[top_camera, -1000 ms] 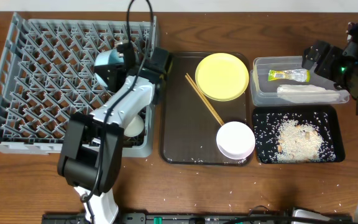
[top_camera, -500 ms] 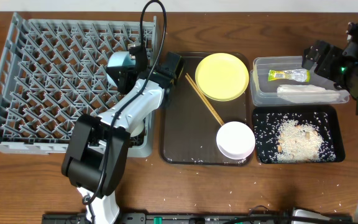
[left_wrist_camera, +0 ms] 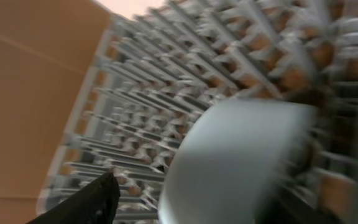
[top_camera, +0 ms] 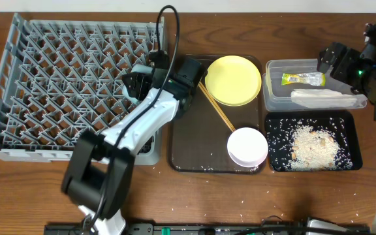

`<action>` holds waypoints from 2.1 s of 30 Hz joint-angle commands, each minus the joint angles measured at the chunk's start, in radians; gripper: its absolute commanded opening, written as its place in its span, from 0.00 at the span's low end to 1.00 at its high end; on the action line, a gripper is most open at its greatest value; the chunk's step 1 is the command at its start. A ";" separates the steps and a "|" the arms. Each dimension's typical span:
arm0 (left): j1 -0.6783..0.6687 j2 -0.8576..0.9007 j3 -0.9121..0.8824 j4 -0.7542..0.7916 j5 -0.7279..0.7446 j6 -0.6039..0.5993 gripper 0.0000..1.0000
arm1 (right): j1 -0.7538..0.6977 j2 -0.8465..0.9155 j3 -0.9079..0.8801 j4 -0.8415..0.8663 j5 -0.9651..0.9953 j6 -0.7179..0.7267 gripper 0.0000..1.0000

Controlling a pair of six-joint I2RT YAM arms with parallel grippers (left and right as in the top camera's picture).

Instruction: Sort waste into correct bins and load items into the dishwasher

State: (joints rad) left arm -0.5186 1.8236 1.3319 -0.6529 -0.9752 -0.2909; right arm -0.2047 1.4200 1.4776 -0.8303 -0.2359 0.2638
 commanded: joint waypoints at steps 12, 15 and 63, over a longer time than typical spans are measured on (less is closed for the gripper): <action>0.007 -0.288 0.061 -0.050 0.845 0.002 0.75 | -0.003 0.001 0.012 -0.001 -0.007 0.013 0.99; 0.005 -0.287 0.058 -0.080 1.111 -0.050 0.75 | -0.003 0.001 0.012 -0.001 -0.007 0.013 0.99; -0.094 0.257 0.108 -0.050 1.610 -0.255 0.07 | -0.003 0.001 0.012 -0.001 -0.007 0.013 0.99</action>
State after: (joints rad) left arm -0.6430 2.1025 1.4147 -0.6884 0.6373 -0.5713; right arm -0.2047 1.4200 1.4776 -0.8303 -0.2359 0.2638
